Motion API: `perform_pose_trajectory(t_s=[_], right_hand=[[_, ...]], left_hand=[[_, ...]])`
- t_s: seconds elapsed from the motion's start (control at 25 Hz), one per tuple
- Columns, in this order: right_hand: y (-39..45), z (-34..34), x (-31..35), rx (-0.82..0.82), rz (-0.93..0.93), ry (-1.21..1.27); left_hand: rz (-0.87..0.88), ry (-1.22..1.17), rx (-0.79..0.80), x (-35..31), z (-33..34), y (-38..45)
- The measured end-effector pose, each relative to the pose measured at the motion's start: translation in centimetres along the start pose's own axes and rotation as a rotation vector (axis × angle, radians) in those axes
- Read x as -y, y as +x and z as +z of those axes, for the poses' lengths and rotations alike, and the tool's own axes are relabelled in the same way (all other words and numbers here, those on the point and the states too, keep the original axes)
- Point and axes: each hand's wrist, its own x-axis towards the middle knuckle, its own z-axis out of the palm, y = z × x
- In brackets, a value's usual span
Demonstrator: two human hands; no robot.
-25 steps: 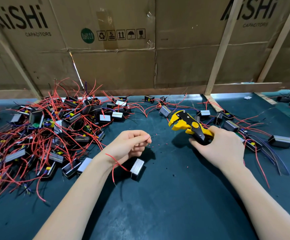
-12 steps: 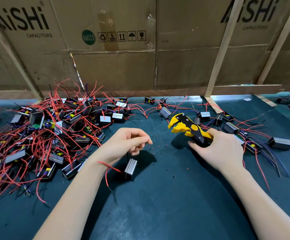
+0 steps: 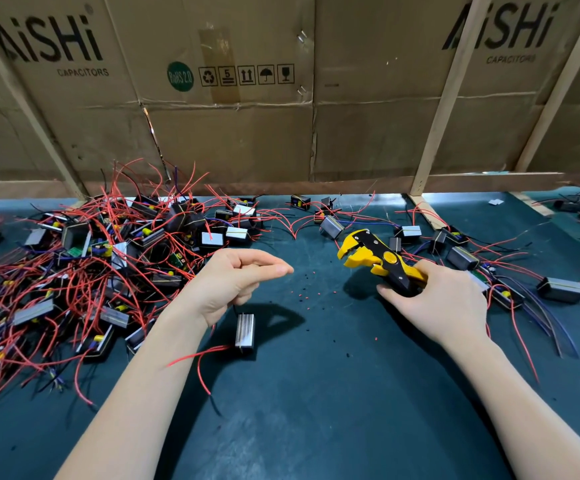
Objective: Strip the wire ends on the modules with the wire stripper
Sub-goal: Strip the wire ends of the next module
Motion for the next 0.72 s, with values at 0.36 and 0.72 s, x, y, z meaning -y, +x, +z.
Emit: perform_pose_trajectory(t_s=[0.36, 0.72], right_hand=[[0.0, 0.0, -0.2, 0.004, 0.008, 0.005], [0.4, -0.1, -0.5, 0.041, 0.017, 0.048]], left_hand=[[-0.020, 0.345, 0.103, 0.0, -1.0, 0.1], [0.118, 0.924, 0.075, -6.5, 2.0, 6.5]])
